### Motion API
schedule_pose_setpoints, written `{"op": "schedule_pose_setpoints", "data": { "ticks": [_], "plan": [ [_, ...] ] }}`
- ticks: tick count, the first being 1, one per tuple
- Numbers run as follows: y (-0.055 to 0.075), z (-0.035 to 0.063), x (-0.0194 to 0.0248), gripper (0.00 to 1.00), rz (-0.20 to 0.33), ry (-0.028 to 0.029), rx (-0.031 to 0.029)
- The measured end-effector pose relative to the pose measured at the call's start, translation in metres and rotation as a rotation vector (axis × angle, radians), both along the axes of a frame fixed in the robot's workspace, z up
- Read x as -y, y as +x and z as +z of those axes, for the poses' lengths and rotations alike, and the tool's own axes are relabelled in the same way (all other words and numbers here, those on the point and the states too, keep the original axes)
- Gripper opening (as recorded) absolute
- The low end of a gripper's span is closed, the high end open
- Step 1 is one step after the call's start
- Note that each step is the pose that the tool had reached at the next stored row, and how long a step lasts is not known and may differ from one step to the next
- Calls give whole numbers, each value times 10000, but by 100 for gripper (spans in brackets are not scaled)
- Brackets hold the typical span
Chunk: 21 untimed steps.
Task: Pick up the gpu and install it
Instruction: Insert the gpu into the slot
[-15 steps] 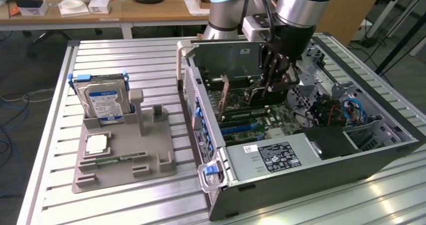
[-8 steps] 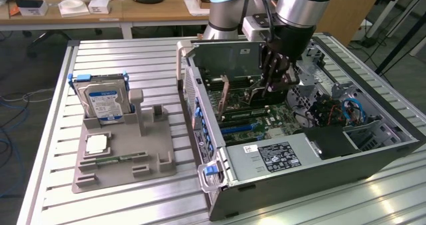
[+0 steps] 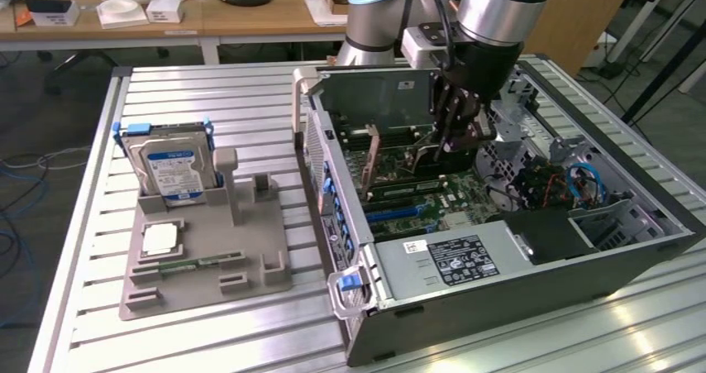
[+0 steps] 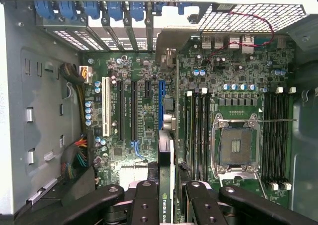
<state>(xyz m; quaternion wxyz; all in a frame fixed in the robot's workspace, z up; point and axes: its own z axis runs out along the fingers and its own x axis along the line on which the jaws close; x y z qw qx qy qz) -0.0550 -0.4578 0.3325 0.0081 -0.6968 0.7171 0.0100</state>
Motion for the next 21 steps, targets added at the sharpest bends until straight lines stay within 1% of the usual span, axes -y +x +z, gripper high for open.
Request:
{"op": "schedule_pose_setpoints", "data": {
  "ticks": [7,10,18,21],
  "plan": [
    [0,0,0,26,0,0,0],
    [-1,-23,-1,26,0,1,0],
    [-1,-27,-1,26,0,5,0],
    [-1,-45,-1,26,0,6,0]
  ]
}}
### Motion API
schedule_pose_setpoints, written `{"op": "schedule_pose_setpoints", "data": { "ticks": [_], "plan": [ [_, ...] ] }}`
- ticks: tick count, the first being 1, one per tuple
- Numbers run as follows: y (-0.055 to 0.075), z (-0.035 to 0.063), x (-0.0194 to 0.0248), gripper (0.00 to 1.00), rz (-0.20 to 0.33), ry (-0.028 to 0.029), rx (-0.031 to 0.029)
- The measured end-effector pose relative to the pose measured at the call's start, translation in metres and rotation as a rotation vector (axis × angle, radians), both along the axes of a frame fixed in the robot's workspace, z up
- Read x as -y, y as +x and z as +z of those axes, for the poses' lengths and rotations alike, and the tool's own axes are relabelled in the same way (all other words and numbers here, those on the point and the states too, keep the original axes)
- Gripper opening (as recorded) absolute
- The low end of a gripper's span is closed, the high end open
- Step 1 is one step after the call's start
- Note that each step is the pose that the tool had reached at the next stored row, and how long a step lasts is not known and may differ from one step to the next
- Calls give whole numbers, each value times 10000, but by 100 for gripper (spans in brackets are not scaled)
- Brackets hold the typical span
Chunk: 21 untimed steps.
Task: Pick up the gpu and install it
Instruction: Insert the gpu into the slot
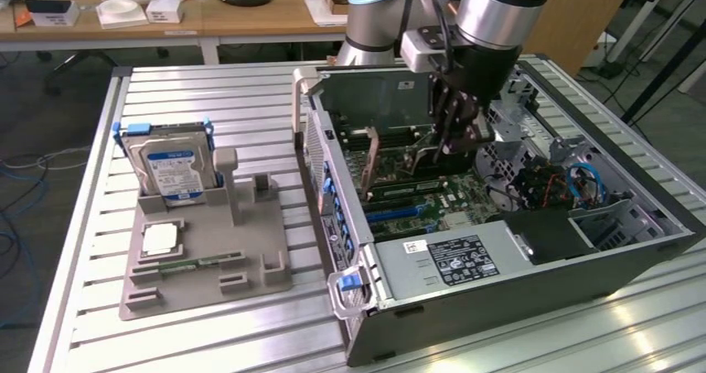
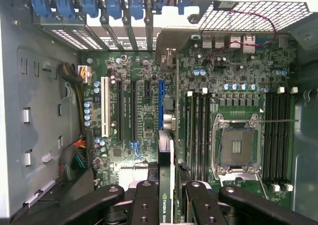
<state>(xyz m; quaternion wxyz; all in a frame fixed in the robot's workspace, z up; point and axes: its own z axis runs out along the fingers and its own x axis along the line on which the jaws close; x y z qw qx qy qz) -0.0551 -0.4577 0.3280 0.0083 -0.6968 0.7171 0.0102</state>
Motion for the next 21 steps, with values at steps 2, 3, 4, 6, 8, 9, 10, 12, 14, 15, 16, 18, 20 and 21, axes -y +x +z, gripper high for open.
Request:
{"op": "schedule_pose_setpoints", "data": {
  "ticks": [2,3,4,6,8,9,10,12,14,15,16,18,20,21],
  "plan": [
    [0,-18,0,26,0,0,0],
    [0,-27,0,26,-1,0,0],
    [0,-35,0,26,-1,-1,0],
    [0,-56,0,26,-2,-1,1],
    [-4,-84,0,26,-4,-1,0],
    [-6,-97,0,26,-5,0,0],
    [-8,-112,0,26,-5,-1,0],
    [-11,-140,0,26,-5,-2,0],
    [-11,-162,0,26,-4,-2,0],
    [-11,-172,0,26,-4,-1,0],
    [-11,-180,0,26,-5,-2,0],
    [-11,-195,0,26,-5,-1,0],
    [-11,-216,0,26,-4,0,0],
    [-11,-226,0,26,-5,0,0]
  ]
}}
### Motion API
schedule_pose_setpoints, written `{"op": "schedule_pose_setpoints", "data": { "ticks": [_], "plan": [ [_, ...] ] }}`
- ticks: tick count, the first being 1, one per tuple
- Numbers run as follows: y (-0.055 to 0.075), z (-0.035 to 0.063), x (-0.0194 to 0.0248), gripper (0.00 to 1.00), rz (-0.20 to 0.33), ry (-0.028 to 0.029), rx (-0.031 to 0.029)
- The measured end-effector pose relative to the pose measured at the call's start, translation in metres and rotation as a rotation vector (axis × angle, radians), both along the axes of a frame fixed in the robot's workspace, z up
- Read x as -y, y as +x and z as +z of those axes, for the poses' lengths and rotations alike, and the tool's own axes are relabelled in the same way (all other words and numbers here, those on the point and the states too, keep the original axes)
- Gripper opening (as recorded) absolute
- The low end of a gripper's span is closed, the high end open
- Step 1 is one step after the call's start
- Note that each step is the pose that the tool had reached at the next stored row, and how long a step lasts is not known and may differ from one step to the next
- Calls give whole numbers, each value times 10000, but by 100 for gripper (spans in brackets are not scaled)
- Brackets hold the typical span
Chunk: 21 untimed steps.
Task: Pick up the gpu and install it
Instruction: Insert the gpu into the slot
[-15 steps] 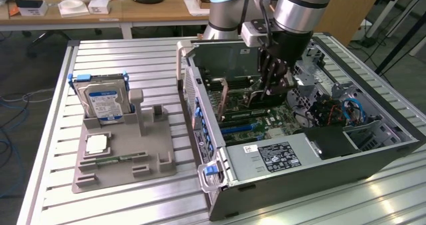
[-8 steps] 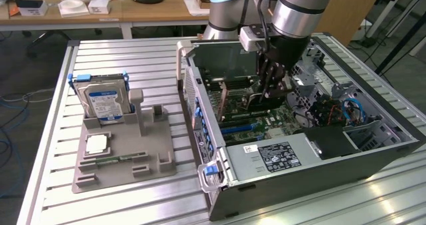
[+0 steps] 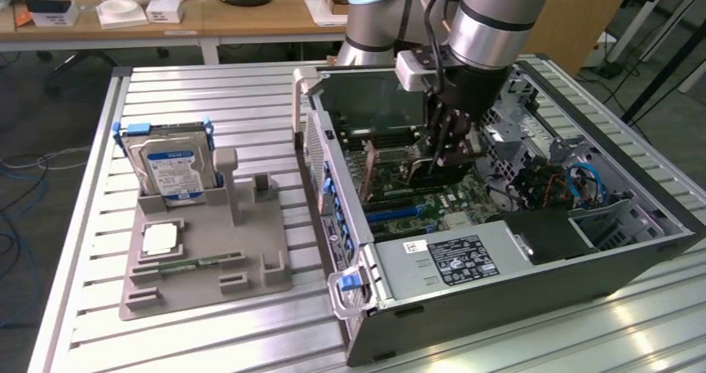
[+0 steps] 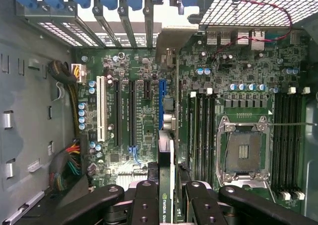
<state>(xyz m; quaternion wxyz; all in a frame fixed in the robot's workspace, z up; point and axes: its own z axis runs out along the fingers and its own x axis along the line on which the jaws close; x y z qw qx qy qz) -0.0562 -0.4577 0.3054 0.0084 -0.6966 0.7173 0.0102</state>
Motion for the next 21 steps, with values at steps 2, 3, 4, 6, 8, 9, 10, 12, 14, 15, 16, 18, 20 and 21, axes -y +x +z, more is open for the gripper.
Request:
{"op": "schedule_pose_setpoints", "data": {
  "ticks": [2,3,4,6,8,9,10,12,14,15,16,18,20,21],
  "plan": [
    [0,-20,0,26,0,-1,-1],
    [0,-30,0,26,0,-1,-1],
    [0,-40,0,26,0,-1,-1],
    [-9,-62,0,26,-4,-1,0],
    [-28,-82,0,26,0,-1,0],
    [-36,-90,0,26,-1,-1,0],
    [-41,-97,1,26,0,-1,0],
    [-45,-110,6,26,2,-3,-1],
    [-48,-124,21,26,8,-1,-1],
    [-58,-134,27,26,7,0,0],
    [-81,-146,30,26,11,0,1],
    [-123,-164,45,26,16,-2,1],
    [-170,-190,51,26,20,1,3],
    [-190,-203,52,26,21,0,2]
  ]
}}
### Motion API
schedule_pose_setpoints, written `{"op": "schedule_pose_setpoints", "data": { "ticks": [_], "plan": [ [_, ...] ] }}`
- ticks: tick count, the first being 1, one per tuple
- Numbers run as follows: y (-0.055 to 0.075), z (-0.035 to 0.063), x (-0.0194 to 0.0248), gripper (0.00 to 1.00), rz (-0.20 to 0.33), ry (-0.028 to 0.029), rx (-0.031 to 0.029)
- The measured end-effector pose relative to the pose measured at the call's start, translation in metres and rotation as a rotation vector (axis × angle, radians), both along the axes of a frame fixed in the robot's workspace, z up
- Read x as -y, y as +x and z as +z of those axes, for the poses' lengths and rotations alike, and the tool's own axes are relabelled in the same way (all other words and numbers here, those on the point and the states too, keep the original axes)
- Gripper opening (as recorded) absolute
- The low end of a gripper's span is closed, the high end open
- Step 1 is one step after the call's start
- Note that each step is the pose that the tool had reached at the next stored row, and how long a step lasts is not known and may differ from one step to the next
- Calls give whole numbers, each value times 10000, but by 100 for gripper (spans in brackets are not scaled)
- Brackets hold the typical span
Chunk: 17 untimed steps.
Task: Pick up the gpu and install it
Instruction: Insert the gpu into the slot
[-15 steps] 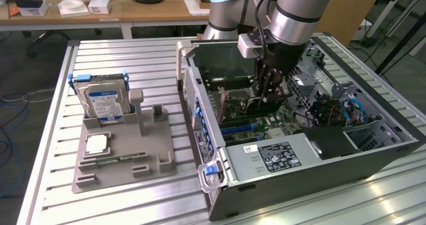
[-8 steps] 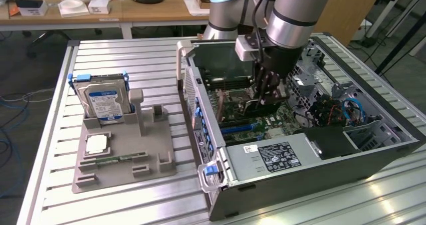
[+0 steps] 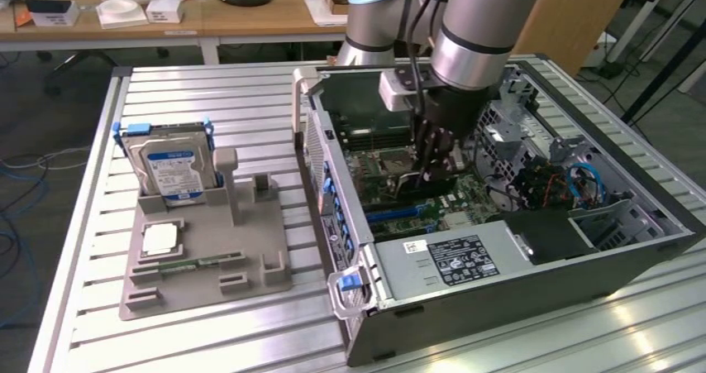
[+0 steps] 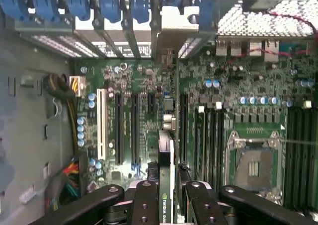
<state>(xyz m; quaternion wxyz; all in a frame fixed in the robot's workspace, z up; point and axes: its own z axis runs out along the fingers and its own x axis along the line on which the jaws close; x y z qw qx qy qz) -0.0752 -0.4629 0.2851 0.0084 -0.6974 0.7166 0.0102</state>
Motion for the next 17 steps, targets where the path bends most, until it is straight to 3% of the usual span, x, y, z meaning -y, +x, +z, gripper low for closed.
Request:
{"op": "schedule_pose_setpoints", "data": {
  "ticks": [7,17],
  "plan": [
    [-74,-67,-2,26,-2,-2,1],
    [-79,-187,-11,26,-47,0,1]
  ]
}}
